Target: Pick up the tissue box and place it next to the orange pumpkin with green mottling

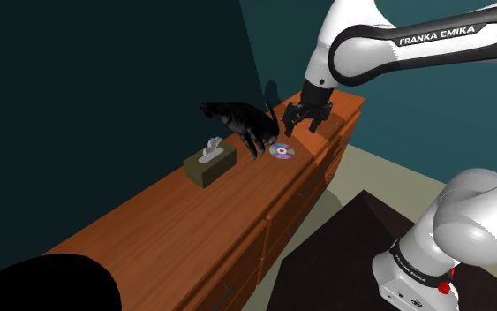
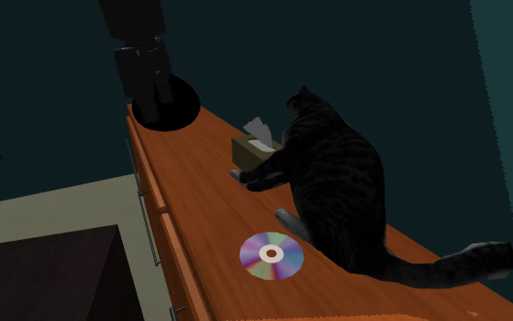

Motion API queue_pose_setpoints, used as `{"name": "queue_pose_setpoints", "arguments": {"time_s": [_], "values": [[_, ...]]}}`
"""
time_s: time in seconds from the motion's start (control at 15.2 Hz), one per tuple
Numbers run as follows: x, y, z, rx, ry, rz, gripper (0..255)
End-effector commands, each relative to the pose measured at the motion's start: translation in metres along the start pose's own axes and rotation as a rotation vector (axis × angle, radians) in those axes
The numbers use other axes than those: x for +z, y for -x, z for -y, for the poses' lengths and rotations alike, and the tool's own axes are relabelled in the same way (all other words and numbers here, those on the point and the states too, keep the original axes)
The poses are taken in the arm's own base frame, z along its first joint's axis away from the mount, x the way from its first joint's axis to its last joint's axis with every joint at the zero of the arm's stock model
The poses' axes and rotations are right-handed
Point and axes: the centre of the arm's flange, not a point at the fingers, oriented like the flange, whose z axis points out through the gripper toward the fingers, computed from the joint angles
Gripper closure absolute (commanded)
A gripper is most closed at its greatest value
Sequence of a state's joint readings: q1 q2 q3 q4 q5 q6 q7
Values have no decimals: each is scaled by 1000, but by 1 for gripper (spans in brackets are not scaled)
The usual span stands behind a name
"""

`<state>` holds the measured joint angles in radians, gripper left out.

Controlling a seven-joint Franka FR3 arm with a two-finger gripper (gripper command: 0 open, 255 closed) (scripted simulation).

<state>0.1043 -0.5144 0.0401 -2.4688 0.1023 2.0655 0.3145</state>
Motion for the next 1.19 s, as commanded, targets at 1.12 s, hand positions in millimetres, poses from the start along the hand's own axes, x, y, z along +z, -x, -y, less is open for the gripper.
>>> {"name": "queue_pose_setpoints", "arguments": {"time_s": [1.12], "values": [[106,-100,164,91,-216,-97,0]]}}
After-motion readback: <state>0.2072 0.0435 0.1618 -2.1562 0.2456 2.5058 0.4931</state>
